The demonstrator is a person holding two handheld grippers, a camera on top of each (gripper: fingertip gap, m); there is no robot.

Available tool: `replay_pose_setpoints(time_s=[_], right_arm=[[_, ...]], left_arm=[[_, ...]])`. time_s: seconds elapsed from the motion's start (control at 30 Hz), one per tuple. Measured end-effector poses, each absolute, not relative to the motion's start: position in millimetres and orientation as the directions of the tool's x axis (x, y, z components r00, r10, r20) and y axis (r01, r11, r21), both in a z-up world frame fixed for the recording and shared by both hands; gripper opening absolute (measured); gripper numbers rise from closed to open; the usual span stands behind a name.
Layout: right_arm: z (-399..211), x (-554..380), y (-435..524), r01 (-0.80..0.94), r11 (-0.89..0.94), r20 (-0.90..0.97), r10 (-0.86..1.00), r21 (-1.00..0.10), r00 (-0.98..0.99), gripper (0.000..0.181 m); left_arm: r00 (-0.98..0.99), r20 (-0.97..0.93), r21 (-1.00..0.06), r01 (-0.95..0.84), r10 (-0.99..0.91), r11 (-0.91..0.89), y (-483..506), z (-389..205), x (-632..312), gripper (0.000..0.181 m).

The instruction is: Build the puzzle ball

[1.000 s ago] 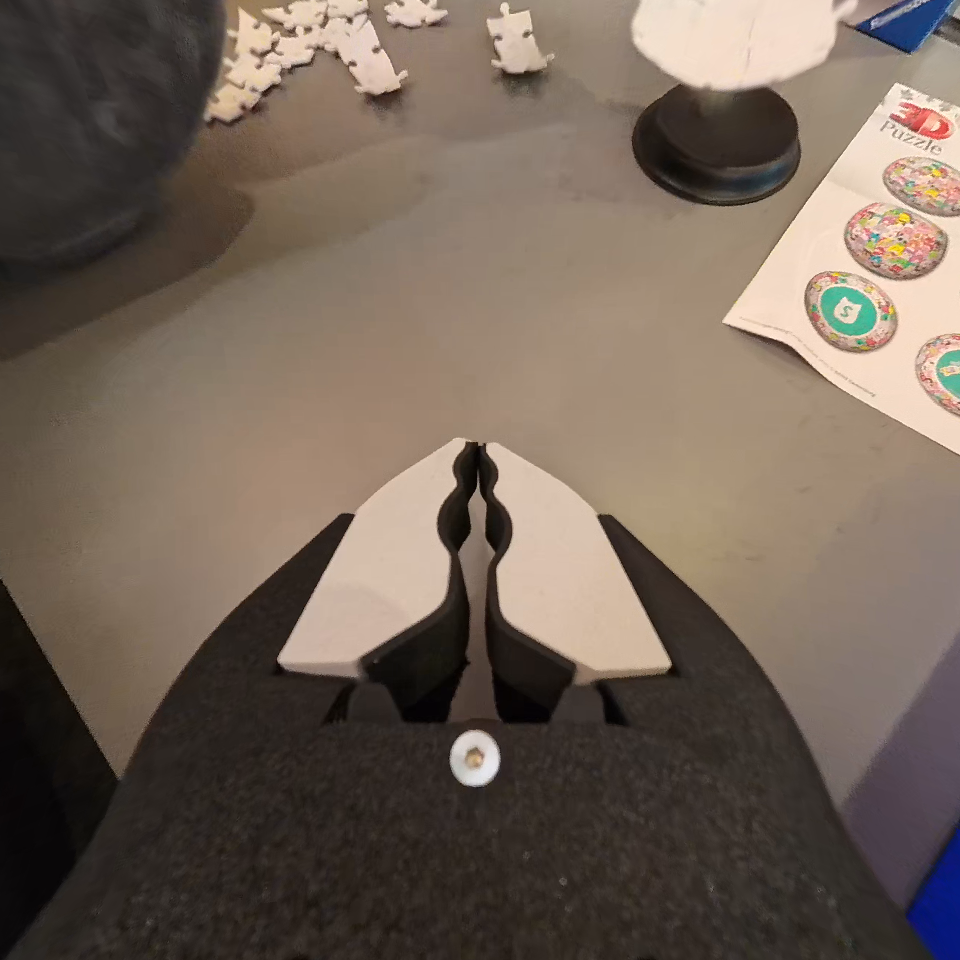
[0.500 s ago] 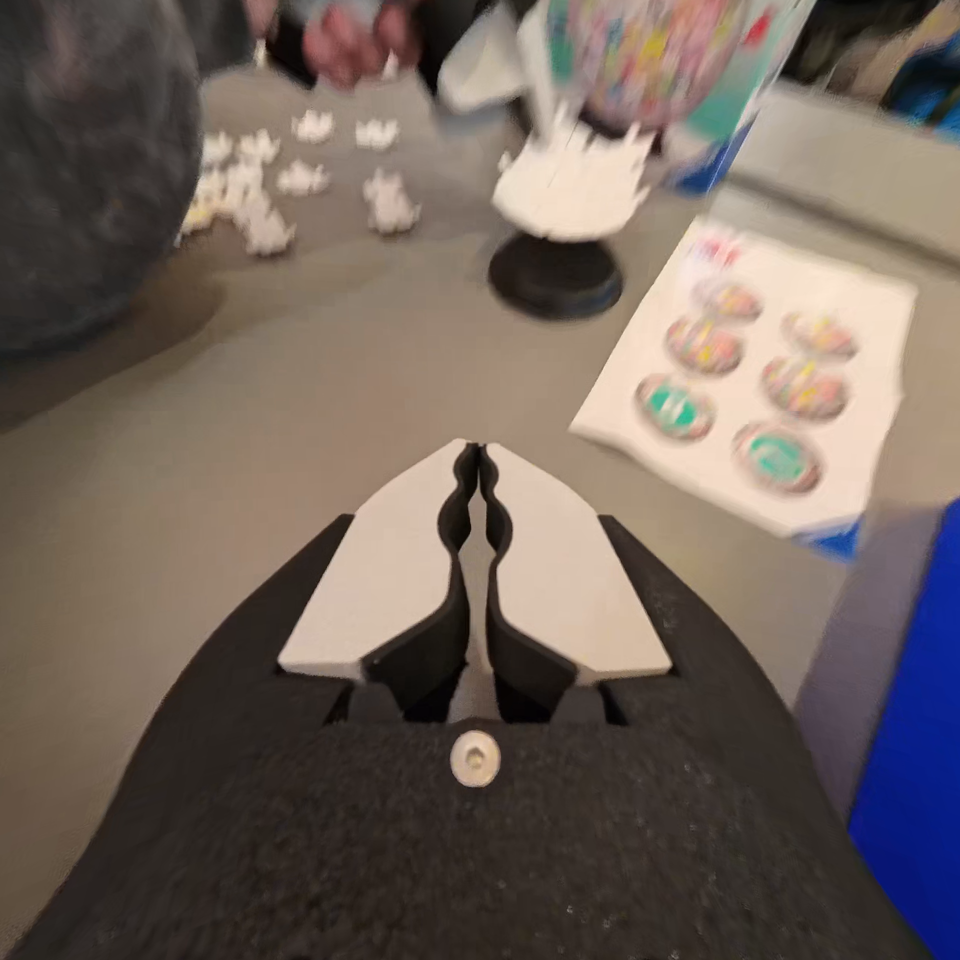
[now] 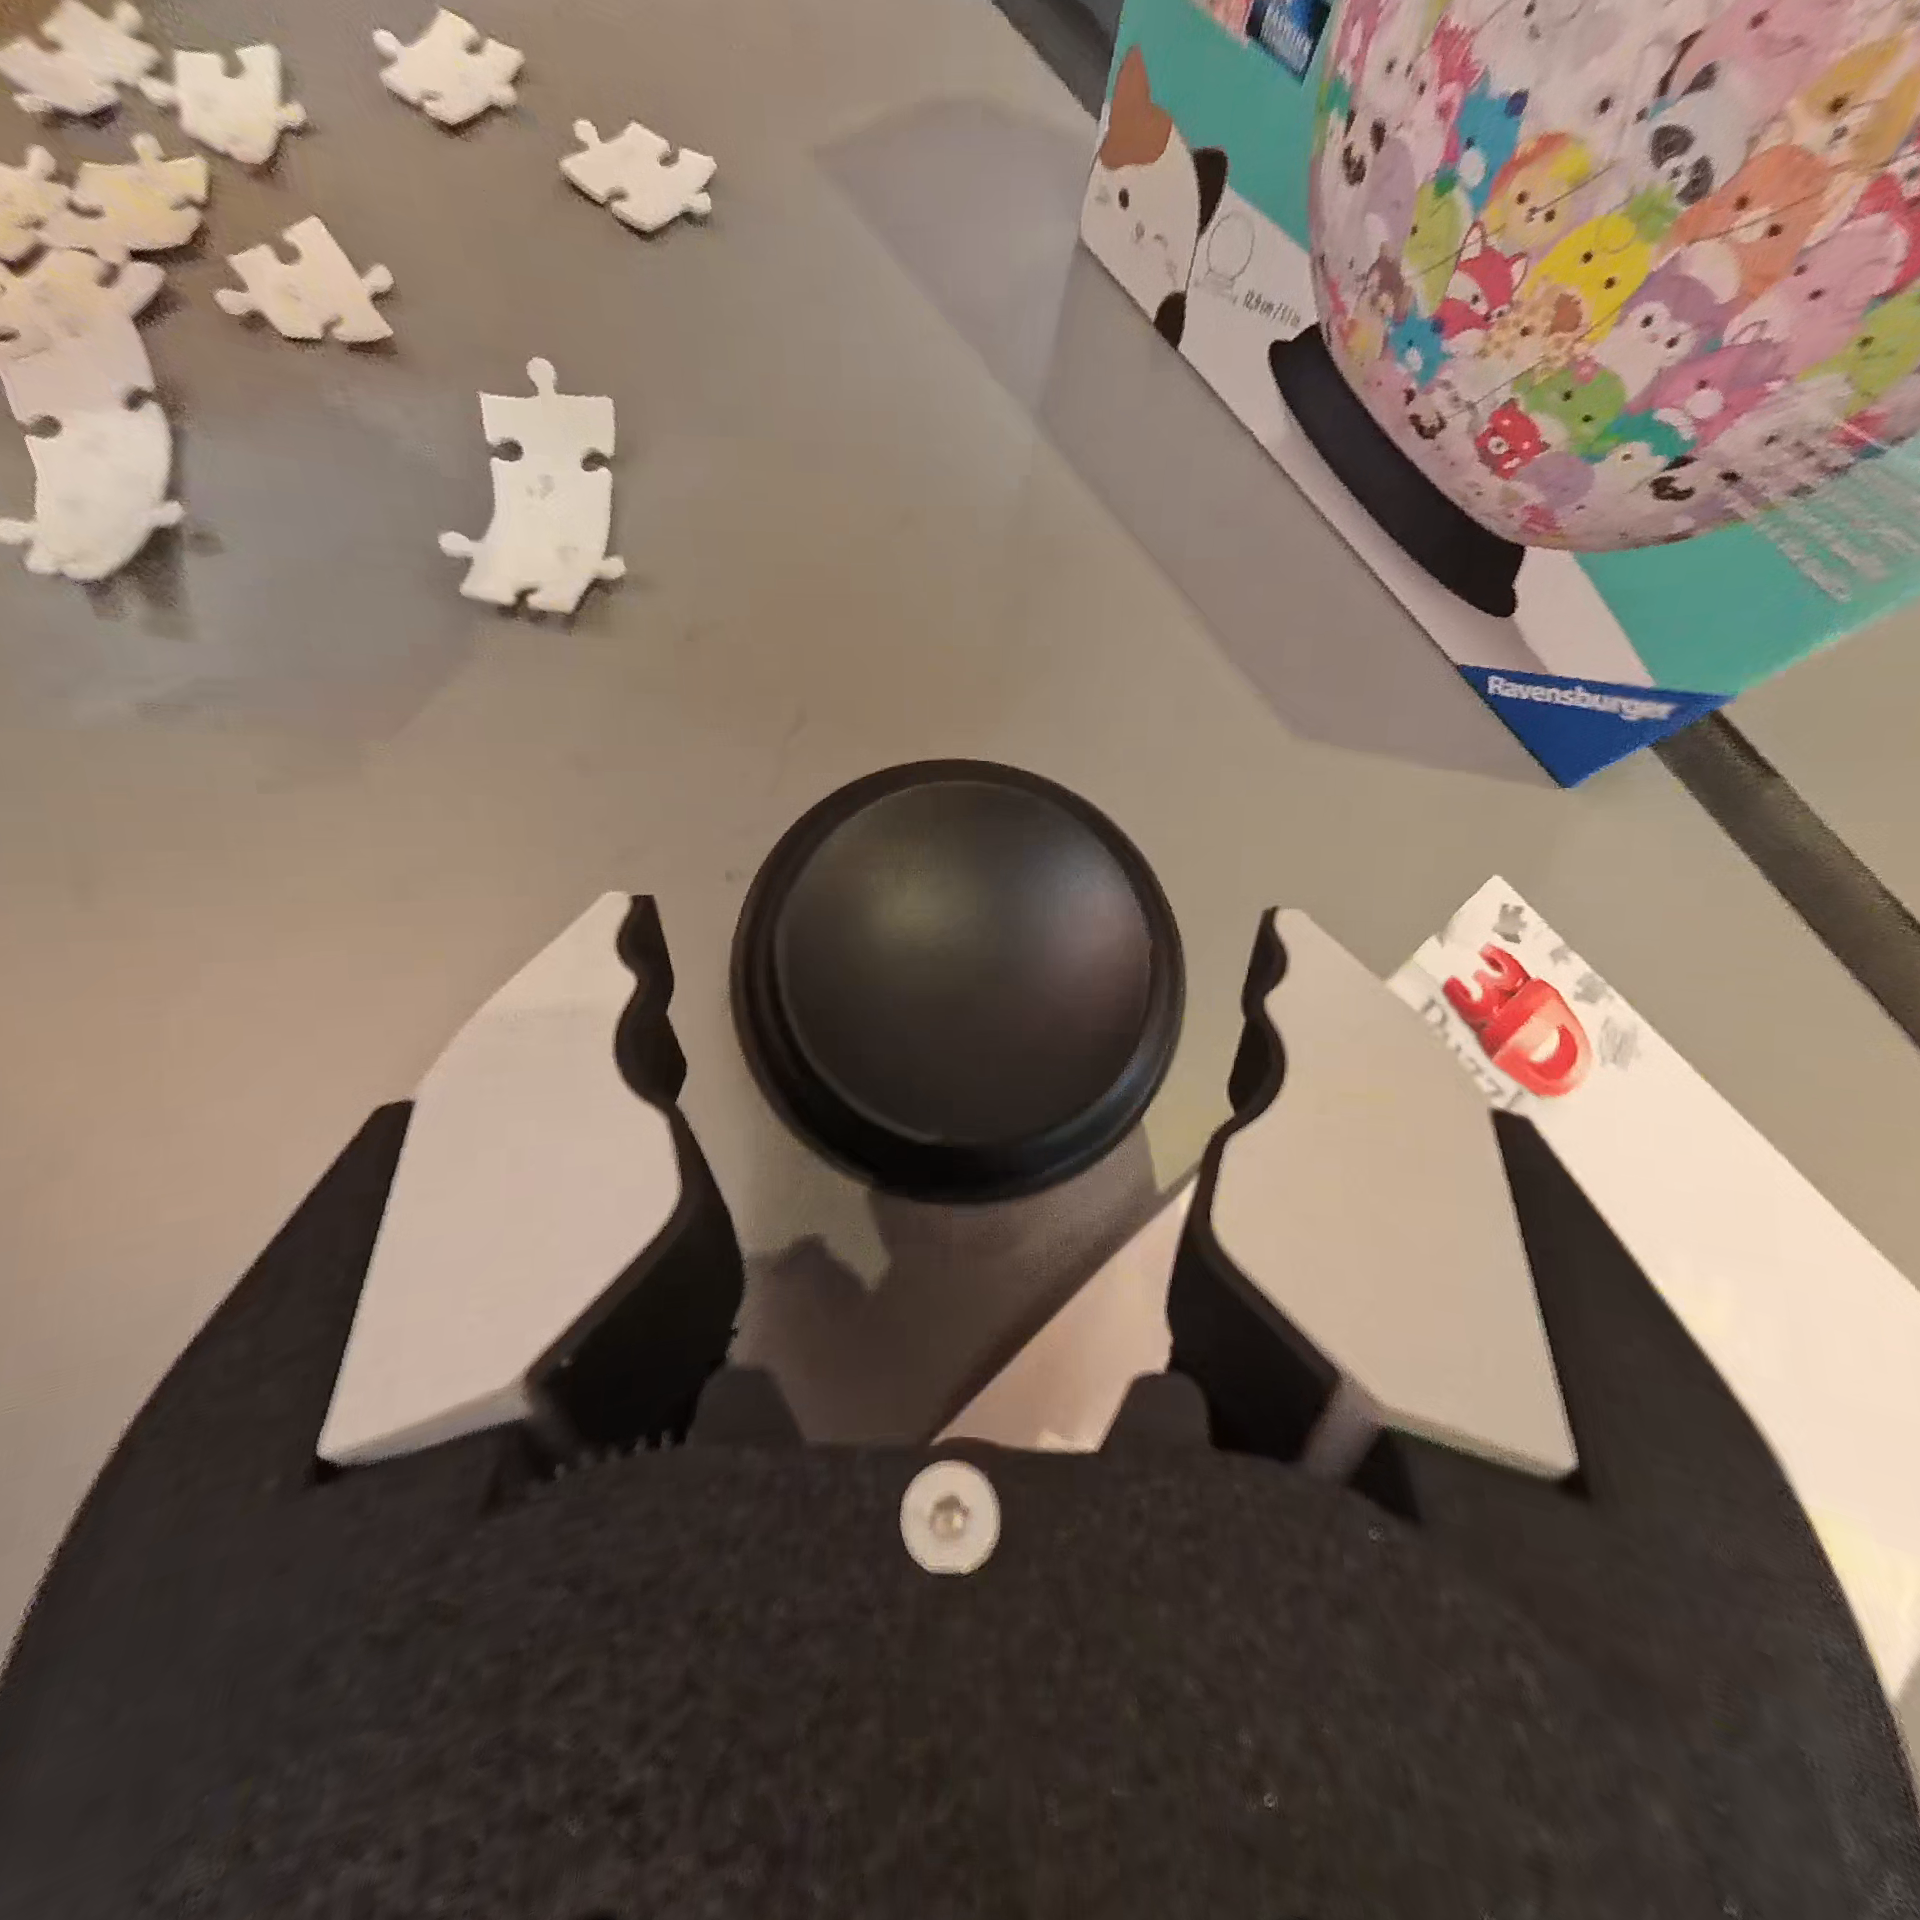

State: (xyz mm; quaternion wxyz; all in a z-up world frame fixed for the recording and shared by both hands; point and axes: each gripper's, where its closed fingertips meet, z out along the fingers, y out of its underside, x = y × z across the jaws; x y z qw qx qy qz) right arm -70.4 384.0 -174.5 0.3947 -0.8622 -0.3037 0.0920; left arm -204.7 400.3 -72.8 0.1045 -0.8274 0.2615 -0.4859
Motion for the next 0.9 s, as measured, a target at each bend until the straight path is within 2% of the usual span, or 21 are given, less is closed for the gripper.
replay_pose_setpoints(time_s=[0.13,0.27,0.57,0.67,0.77,0.9], right_arm=[[-188,-75,390,0.477,-0.555,0.017,0.64,-0.682,0.768,0.097],[-193,-76,388,0.477,-0.577,-0.006,0.642,-0.663,0.767,0.079],[-193,-119,351,0.517,-0.504,0.021,0.702,-0.692,0.712,0.081],[-174,-119,339,0.548,-0.44,0.082,0.722,-0.712,0.687,0.083],[-145,-108,299,0.502,-0.396,0.118,0.684,-0.769,0.72,0.082],[-139,-110,221,0.454,-0.355,0.129,0.656,-0.817,0.744,0.086]], left_arm=[[0.355,0.764,-0.428,-0.345,-0.539,-0.835,381,-73,-216,0.002],[0.375,0.753,-0.423,-0.354,-0.541,-0.834,378,-80,-227,0.002],[0.405,0.729,-0.382,-0.43,-0.552,-0.818,373,-108,-211,0.002],[0.384,0.718,-0.378,-0.486,-0.581,-0.788,372,-116,-193,0.002],[0.336,0.7,-0.372,-0.583,-0.63,-0.723,364,-125,-170,0.002],[0.289,0.683,-0.35,-0.676,-0.671,-0.648,357,-142,-137,0.002]])
